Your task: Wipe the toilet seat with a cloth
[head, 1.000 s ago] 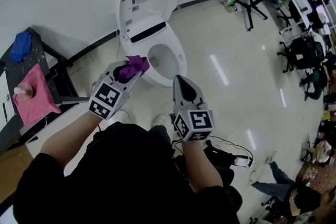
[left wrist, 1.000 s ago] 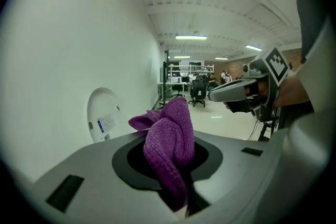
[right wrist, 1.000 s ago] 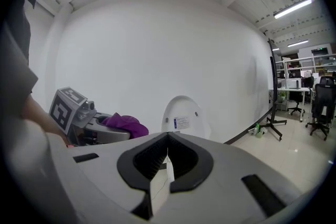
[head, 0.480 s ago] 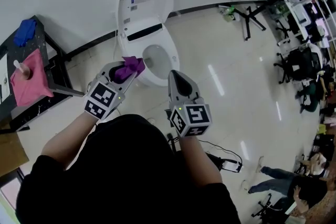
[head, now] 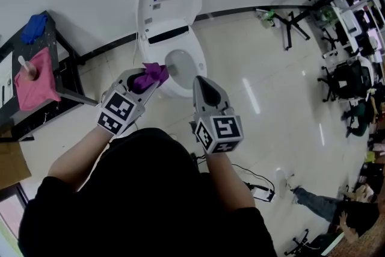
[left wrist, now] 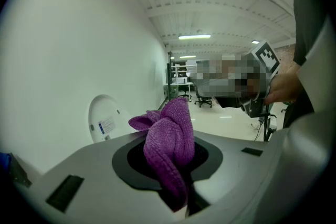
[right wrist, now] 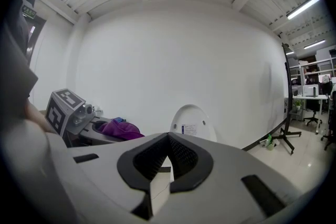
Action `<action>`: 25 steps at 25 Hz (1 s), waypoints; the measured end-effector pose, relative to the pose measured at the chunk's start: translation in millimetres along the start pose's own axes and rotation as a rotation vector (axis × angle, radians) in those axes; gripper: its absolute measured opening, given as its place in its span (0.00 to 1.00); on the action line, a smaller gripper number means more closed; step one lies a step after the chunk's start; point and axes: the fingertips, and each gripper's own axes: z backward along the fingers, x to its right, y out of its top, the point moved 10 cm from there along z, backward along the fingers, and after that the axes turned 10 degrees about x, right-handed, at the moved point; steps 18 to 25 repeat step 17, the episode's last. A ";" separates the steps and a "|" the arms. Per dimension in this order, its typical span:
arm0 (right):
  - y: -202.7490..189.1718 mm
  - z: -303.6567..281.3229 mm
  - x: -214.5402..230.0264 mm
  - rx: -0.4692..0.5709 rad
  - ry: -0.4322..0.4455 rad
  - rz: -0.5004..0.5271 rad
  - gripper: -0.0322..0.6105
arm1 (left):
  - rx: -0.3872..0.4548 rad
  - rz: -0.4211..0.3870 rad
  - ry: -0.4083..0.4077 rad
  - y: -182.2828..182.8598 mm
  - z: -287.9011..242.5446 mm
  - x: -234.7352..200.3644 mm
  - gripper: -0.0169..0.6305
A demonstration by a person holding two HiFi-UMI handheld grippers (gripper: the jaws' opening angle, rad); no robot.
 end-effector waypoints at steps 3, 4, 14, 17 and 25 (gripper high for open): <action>-0.3 2.2 1.5 -0.002 0.002 0.003 0.07 | -0.006 -0.002 0.002 0.5 -0.9 1.4 0.17; -0.5 2.2 2.4 -0.002 0.002 0.002 0.07 | -0.005 -0.003 0.001 1.1 -1.9 1.3 0.17; -1.4 1.2 5.2 -0.006 0.001 -0.005 0.07 | -0.005 -0.009 -0.005 4.9 -7.6 -0.2 0.17; 1.7 1.4 9.6 -0.005 -0.002 -0.005 0.07 | -0.003 -0.011 -0.007 9.5 -11.8 0.3 0.17; 1.7 1.4 9.6 -0.005 -0.002 -0.005 0.07 | -0.003 -0.011 -0.007 9.5 -11.8 0.3 0.17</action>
